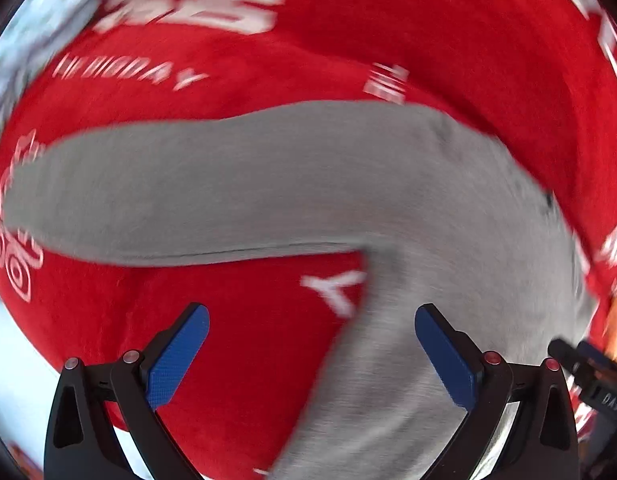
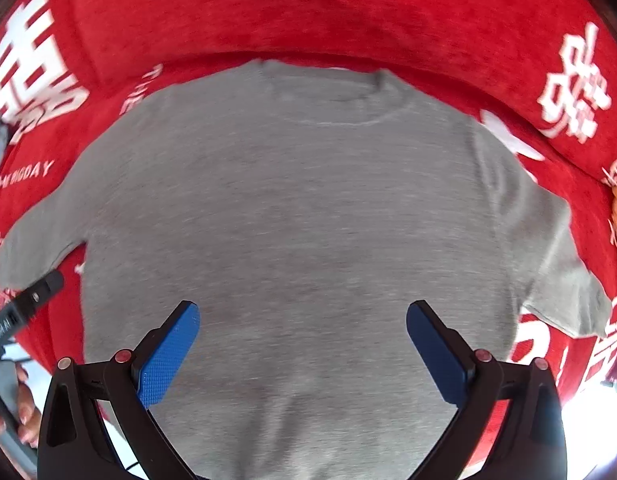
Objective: Fold small clothes
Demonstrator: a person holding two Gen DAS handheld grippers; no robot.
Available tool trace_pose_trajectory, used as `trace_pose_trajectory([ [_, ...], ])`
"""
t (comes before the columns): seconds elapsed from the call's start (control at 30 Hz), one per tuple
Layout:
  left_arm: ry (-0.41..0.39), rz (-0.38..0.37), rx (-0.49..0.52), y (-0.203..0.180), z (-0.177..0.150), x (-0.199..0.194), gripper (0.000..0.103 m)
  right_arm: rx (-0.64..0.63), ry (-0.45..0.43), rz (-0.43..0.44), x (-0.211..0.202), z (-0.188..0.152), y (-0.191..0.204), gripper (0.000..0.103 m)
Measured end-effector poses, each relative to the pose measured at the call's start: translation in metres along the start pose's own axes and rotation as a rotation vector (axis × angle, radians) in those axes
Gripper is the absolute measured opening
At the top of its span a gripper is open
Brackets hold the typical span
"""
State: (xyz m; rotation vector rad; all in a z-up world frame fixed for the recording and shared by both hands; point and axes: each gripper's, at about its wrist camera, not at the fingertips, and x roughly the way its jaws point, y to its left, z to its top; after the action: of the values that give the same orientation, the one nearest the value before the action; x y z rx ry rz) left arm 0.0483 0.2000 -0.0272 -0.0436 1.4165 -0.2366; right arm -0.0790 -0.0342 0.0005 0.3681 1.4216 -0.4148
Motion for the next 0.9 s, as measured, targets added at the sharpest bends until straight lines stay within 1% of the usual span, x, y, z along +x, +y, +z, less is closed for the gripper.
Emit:
trace_pose_trajectory([
  [0.07,-0.032,-0.021,-0.081,0.037,0.001,0.002,0.103,-0.025,0.011,0.012,0.004,-0.001,0.014,0.103],
  [0.13,-0.047,-0.036,-0.158,0.068,0.001,0.008,0.103,-0.049,0.022,0.019,0.008,-0.002,0.027,0.103],
  [0.23,-0.033,-0.120,-0.279,0.104,0.004,0.027,0.103,-0.086,0.038,0.026,0.014,-0.004,0.045,0.103],
  [0.3,-0.024,-0.200,-0.335,0.115,0.008,0.038,0.103,-0.099,0.040,0.026,0.016,-0.005,0.053,0.103],
  [0.37,-0.032,-0.272,-0.370,0.115,0.014,0.048,0.103,-0.105,0.040,0.025,0.017,-0.005,0.059,0.103],
  [0.47,-0.062,-0.290,-0.373,0.112,0.025,0.054,0.103,-0.112,0.038,0.021,0.017,-0.004,0.068,0.103],
  [0.53,-0.086,-0.323,-0.397,0.118,0.035,0.053,0.103,-0.122,0.037,0.016,0.016,-0.004,0.073,0.103],
  [0.6,-0.141,-0.336,-0.423,0.130,0.042,0.044,0.103,-0.134,0.034,0.016,0.013,-0.005,0.078,0.103],
  [0.63,-0.176,-0.319,-0.431,0.136,0.045,0.037,0.103,-0.142,0.035,0.019,0.013,-0.005,0.079,0.103],
  [0.7,-0.235,-0.240,-0.428,0.155,0.046,0.019,0.103,-0.147,0.034,0.023,0.013,-0.004,0.082,0.103],
  [0.77,-0.266,-0.156,-0.428,0.174,0.046,0.007,0.103,-0.143,0.037,0.030,0.015,-0.004,0.085,0.103],
  [0.8,-0.270,-0.132,-0.430,0.181,0.045,0.007,0.101,-0.139,0.039,0.033,0.016,-0.003,0.086,0.103],
  [0.83,-0.274,-0.098,-0.435,0.190,0.044,0.006,0.087,-0.135,0.041,0.038,0.017,-0.004,0.088,0.103],
  [0.87,-0.275,-0.073,-0.441,0.199,0.044,0.006,0.079,-0.133,0.042,0.043,0.018,-0.004,0.089,0.103],
  [0.9,-0.279,-0.058,-0.441,0.203,0.044,0.007,0.063,-0.132,0.043,0.046,0.018,-0.005,0.090,0.103],
])
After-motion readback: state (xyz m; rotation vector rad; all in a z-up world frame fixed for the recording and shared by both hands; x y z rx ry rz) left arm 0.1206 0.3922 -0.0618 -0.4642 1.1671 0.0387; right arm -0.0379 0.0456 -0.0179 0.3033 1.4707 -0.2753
